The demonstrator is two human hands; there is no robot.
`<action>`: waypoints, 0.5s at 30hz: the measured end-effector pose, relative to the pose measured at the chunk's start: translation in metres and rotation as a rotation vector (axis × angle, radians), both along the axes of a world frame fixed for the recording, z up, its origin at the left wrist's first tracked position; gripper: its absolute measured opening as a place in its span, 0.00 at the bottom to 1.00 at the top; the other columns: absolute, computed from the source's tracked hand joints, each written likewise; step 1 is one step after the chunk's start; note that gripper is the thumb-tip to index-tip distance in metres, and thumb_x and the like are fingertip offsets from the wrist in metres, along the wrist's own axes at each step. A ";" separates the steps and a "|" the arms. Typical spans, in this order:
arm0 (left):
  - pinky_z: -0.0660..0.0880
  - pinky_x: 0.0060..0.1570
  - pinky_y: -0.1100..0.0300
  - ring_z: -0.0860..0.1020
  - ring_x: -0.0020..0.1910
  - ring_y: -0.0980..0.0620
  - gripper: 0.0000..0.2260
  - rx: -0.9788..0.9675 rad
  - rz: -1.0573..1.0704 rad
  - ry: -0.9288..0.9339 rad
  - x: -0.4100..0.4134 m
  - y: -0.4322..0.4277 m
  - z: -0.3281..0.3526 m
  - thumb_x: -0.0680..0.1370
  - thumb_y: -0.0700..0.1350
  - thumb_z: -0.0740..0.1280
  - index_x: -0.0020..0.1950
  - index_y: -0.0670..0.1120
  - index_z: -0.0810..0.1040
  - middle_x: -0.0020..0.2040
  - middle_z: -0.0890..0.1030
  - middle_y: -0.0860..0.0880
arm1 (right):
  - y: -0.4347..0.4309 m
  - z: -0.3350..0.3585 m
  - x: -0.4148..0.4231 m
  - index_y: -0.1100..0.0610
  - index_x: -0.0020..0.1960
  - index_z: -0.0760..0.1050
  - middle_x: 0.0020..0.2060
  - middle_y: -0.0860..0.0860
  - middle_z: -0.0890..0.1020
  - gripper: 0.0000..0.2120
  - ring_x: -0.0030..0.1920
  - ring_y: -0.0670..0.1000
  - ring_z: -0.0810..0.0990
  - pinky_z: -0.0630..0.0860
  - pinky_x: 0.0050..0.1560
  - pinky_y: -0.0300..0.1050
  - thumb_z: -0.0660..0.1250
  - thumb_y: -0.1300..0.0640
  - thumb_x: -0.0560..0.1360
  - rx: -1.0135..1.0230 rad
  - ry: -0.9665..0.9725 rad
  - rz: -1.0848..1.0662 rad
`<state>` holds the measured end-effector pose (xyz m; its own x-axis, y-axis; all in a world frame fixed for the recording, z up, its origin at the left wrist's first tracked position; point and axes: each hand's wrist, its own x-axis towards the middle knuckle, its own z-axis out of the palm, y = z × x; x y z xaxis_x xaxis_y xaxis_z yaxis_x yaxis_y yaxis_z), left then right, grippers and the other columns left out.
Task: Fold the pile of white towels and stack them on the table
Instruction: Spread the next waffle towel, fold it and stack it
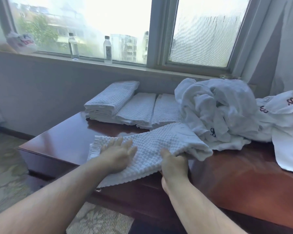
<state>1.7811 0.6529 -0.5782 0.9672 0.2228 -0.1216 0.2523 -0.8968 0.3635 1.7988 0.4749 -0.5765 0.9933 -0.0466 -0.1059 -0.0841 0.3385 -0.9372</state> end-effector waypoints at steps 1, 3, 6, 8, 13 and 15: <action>0.47 0.78 0.41 0.49 0.81 0.46 0.27 -0.014 -0.009 -0.043 0.001 0.003 0.006 0.84 0.63 0.47 0.82 0.55 0.56 0.83 0.52 0.49 | -0.002 0.003 0.002 0.54 0.58 0.80 0.54 0.49 0.86 0.16 0.57 0.51 0.84 0.80 0.60 0.58 0.67 0.68 0.75 -0.019 -0.045 0.011; 0.56 0.76 0.43 0.57 0.79 0.46 0.26 -0.011 -0.009 -0.138 0.003 0.008 0.016 0.84 0.63 0.51 0.79 0.54 0.63 0.80 0.61 0.50 | -0.007 0.012 0.008 0.53 0.58 0.81 0.52 0.47 0.86 0.16 0.55 0.48 0.84 0.81 0.59 0.55 0.67 0.68 0.75 -0.072 -0.146 0.041; 0.60 0.75 0.46 0.60 0.77 0.48 0.29 -0.036 -0.033 -0.212 0.012 0.014 0.024 0.81 0.64 0.60 0.79 0.55 0.62 0.78 0.65 0.50 | -0.014 0.033 0.022 0.52 0.55 0.82 0.50 0.46 0.87 0.14 0.53 0.46 0.85 0.83 0.56 0.53 0.67 0.67 0.76 -0.159 -0.302 0.159; 0.62 0.75 0.47 0.65 0.75 0.49 0.35 -0.135 -0.036 -0.210 0.019 0.019 0.026 0.77 0.65 0.66 0.80 0.54 0.61 0.76 0.68 0.50 | -0.019 0.046 0.034 0.52 0.56 0.83 0.52 0.48 0.87 0.13 0.54 0.49 0.85 0.83 0.54 0.53 0.68 0.65 0.76 -0.201 -0.397 0.282; 0.75 0.65 0.52 0.82 0.55 0.60 0.26 -0.433 -0.087 -0.136 0.034 0.036 0.026 0.68 0.67 0.71 0.62 0.56 0.80 0.56 0.85 0.57 | -0.016 0.065 0.079 0.49 0.47 0.83 0.48 0.57 0.86 0.14 0.49 0.60 0.86 0.83 0.47 0.67 0.67 0.65 0.69 -0.133 -0.357 0.355; 0.78 0.62 0.50 0.84 0.50 0.57 0.20 -0.560 -0.096 -0.120 0.041 0.044 0.022 0.71 0.64 0.73 0.56 0.53 0.84 0.51 0.87 0.56 | -0.011 0.066 0.098 0.49 0.48 0.82 0.48 0.59 0.86 0.15 0.48 0.62 0.86 0.81 0.44 0.73 0.67 0.65 0.68 -0.109 -0.315 0.343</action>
